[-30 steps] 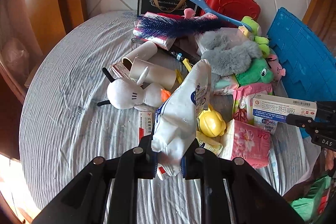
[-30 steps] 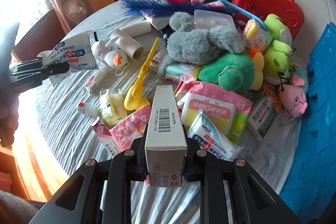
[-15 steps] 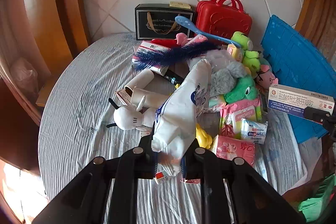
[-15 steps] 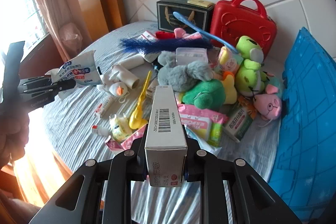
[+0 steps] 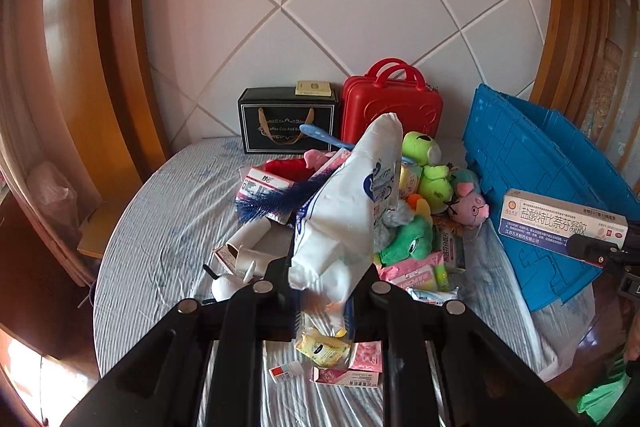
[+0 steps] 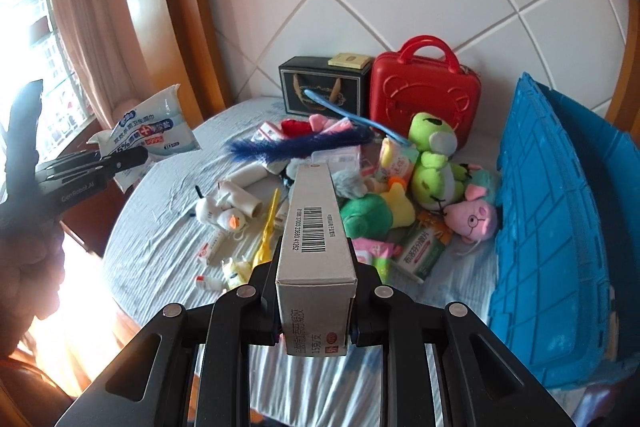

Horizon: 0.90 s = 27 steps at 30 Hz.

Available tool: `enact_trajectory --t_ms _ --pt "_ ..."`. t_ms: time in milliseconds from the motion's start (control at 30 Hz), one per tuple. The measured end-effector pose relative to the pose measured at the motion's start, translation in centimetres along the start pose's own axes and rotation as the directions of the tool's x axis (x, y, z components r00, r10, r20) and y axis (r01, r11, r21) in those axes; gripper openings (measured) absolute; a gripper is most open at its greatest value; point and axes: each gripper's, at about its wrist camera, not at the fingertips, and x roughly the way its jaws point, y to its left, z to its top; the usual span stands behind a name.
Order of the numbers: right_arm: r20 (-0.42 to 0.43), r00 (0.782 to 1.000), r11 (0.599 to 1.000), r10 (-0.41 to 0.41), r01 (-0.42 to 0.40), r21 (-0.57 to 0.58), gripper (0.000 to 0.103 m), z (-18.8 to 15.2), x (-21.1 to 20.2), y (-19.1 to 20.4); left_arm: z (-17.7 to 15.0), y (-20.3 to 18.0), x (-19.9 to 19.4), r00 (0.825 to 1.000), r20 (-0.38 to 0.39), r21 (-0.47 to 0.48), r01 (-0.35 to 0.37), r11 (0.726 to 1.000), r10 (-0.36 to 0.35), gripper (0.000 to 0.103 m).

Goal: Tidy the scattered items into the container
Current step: 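Lift and carry the wipes pack and medicine box over the blue crate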

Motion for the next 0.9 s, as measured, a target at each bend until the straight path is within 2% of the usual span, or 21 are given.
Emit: enact_trajectory --t_ms 433,667,900 --pt "0.147 0.989 1.0 0.006 -0.01 0.025 0.022 1.9 -6.8 -1.7 3.2 -4.7 -4.1 0.997 0.078 0.048 0.016 0.999 -0.02 0.015" --pt "0.191 0.981 0.999 0.01 -0.019 0.047 0.022 2.2 -8.8 -3.7 4.4 -7.1 -5.4 0.993 0.112 0.065 0.028 0.997 -0.035 0.015" --pt "0.23 0.973 0.999 -0.002 -0.008 0.045 0.022 2.4 -11.2 -6.7 6.5 -11.1 -6.1 0.987 0.149 0.08 0.048 0.996 -0.06 0.015"
